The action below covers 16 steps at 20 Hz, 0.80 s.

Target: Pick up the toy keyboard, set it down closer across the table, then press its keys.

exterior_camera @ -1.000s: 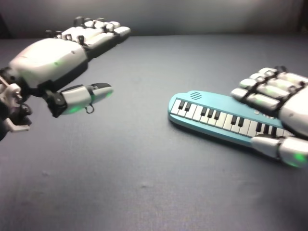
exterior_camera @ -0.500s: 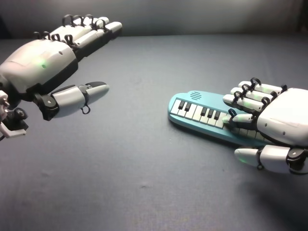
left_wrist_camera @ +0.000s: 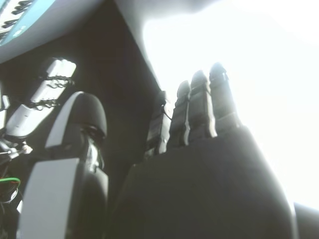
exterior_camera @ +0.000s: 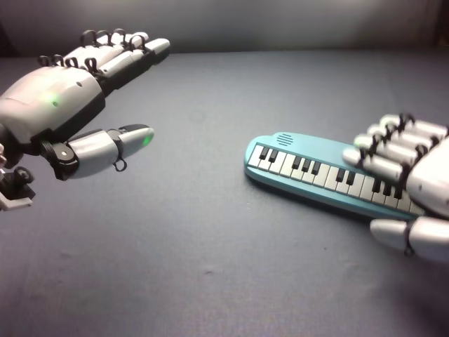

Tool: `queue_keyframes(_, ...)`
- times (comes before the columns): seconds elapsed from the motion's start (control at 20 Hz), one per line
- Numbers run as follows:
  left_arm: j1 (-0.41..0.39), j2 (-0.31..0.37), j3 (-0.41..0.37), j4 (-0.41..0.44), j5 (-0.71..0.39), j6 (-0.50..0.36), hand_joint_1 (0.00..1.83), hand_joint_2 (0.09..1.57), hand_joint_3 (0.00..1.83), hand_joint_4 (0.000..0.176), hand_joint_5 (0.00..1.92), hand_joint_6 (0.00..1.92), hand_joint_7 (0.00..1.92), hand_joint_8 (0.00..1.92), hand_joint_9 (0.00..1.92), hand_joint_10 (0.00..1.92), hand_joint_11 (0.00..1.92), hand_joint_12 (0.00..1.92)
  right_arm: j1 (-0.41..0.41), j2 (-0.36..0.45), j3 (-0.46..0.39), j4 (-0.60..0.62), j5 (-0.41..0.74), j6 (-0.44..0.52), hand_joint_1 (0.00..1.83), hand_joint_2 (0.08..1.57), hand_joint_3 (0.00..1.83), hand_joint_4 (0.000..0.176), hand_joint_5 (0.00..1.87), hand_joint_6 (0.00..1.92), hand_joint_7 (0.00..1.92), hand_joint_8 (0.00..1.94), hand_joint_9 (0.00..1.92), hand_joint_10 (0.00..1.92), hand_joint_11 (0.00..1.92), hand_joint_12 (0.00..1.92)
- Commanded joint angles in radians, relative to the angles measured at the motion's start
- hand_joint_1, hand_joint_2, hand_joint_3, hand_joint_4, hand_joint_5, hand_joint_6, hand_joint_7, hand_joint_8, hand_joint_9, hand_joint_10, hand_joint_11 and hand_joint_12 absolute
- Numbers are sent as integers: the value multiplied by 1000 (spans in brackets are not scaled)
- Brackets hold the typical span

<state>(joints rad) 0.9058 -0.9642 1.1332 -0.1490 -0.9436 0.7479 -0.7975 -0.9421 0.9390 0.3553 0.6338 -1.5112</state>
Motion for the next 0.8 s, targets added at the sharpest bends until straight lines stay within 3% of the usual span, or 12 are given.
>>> queue_keyframes(0.0, -5, 9, -2, -2, -138, 1, 556, 1394, 1, 94, 39, 0, 0, 0, 0, 0, 0, 0, -2, 1, 8, -2, 87, -1, 0, 1378, 0, 0, 373, 43, 0, 0, 0, 0, 0, 0)
queue_keyframes(0.1, -5, 9, -2, -2, -139, 1, 577, 1397, 2, 96, 40, 0, 0, 0, 0, 0, 0, 0, -8, -3, 12, -1, 69, -1, 0, 1377, 0, 0, 539, 39, 23, 0, 0, 0, 0, 0)
queue_keyframes(0.25, 0, 11, -2, -5, -143, 1, 601, 1392, 0, 86, 48, 3, 0, 0, 0, 0, 0, 0, -8, 1, 11, -1, 75, -1, 0, 1395, 7, 0, 558, 27, 36, 1, 0, 0, 0, 0)
queue_keyframes(0.35, 2, 12, -4, -7, -153, 1, 557, 1396, 2, 87, 43, 0, 0, 0, 0, 0, 0, 0, -8, 30, -9, -1, 114, 16, 0, 1383, 1, 0, 417, 0, 0, 0, 0, 0, 0, 0)
queue_keyframes(0.4, 3, 14, -6, -9, -160, 1, 554, 1394, 0, 87, 39, 0, 0, 0, 0, 0, 0, 0, -8, 42, -19, -2, 140, 38, 0, 1392, 5, 0, 148, 0, 0, 0, 0, 0, 0, 0)
queue_keyframes(0.45, 7, 17, -9, -13, -172, 1, 581, 1390, 0, 67, 45, 2, 0, 0, 0, 0, 0, 0, -19, 65, -33, -15, 187, 80, 0, 1391, 4, 0, 29, 0, 0, 0, 0, 0, 0, 0)
queue_keyframes(0.6, 28, 21, -20, -33, -219, 1, 623, 1387, 0, 54, 22, 0, 0, 0, 0, 0, 0, 0, -68, 122, -73, -28, 337, 176, 0, 1398, 6, 0, 0, 0, 0, 0, 0, 0, 0, 0)
queue_keyframes(0.65, 36, 24, -24, -40, -237, 1, 611, 1388, 0, 49, 4, 0, 0, 0, 0, 0, 0, 0, -93, 141, -89, -28, 396, 203, 0, 1390, 2, 32, 0, 0, 0, 0, 0, 0, 0, 0)
queue_keyframes(0.7, 46, 28, -31, -50, -262, 1, 557, 1390, 0, 48, 0, 0, 0, 0, 0, 0, 0, 0, -130, 167, -108, -28, 475, 243, 0, 1389, 1, 41, 0, 0, 0, 0, 0, 0, 0, 0)
queue_keyframes(0.75, 53, 29, -36, -59, -282, 1, 433, 1388, 2, 59, 0, 0, 0, 0, 0, 0, 0, 0, -161, 182, -118, -28, 539, 285, 35, 1393, 1, 48, 0, 0, 0, 0, 0, 0, 0, 0)
